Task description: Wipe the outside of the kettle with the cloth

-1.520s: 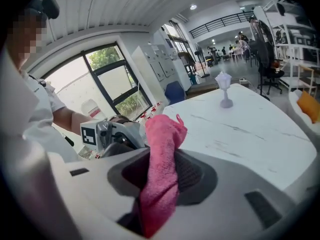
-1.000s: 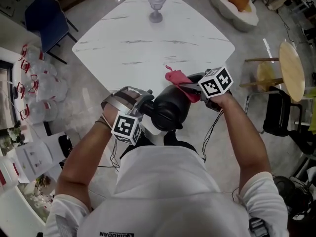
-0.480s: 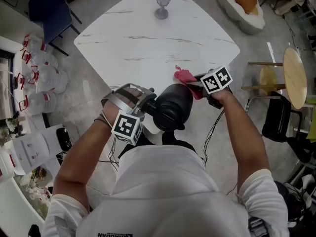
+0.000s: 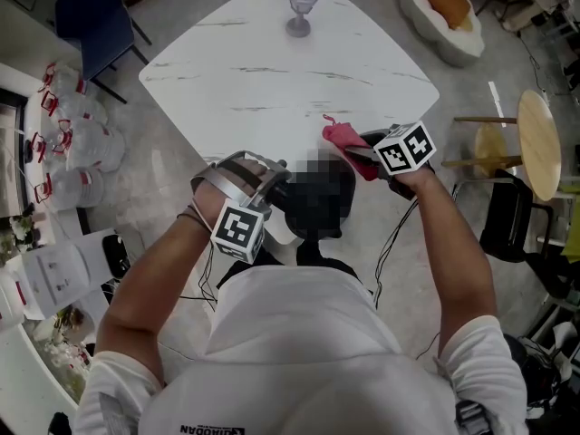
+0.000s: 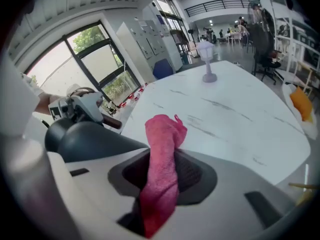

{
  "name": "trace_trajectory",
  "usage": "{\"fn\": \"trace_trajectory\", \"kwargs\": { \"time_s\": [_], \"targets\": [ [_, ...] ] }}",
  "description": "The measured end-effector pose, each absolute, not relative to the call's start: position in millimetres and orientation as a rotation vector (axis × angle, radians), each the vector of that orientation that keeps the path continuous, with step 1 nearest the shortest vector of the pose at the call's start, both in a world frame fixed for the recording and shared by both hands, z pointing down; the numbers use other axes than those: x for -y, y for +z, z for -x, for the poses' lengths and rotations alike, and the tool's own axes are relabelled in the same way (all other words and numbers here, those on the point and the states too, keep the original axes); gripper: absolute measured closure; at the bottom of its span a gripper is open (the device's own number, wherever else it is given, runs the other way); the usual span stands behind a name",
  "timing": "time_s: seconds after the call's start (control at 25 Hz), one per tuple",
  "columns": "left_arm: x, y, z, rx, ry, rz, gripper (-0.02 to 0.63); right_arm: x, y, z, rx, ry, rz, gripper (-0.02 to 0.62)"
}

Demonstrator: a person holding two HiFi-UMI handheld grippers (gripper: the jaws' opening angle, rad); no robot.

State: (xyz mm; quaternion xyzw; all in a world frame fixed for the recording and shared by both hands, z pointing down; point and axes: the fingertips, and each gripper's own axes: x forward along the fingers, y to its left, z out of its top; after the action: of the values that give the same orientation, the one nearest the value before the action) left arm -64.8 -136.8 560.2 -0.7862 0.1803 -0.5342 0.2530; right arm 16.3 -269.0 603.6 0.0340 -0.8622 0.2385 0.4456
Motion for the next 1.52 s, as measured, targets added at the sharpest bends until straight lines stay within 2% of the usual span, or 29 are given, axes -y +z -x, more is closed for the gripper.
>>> {"fn": "trace_trajectory", "kwargs": {
  "time_s": [0.24,0.4,0.6,1.52],
  "targets": [
    [141.8,556.8,61.0,-0.459,-1.477,2.082,0.515,222.2,511.3,29.3,2.205,0.494,0.230,0.466],
    [144.3,557.8,59.4,-0.444,-1.496,2.089,0.515,177.3,489.5,52.2,2.105,0.408,0.476,0.466],
    [144.4,557.4,58.6,-0.446,-1.521,2.094,0.515,174.0,515.6,64.7,1.940,0.258,0.511,0.466],
    [155.5,547.4,47.3,-0.415,-1.564,2.051,0.512,227.2,658.6,60.3,1.529,0.307,0.516,0.468]
  ]
}}
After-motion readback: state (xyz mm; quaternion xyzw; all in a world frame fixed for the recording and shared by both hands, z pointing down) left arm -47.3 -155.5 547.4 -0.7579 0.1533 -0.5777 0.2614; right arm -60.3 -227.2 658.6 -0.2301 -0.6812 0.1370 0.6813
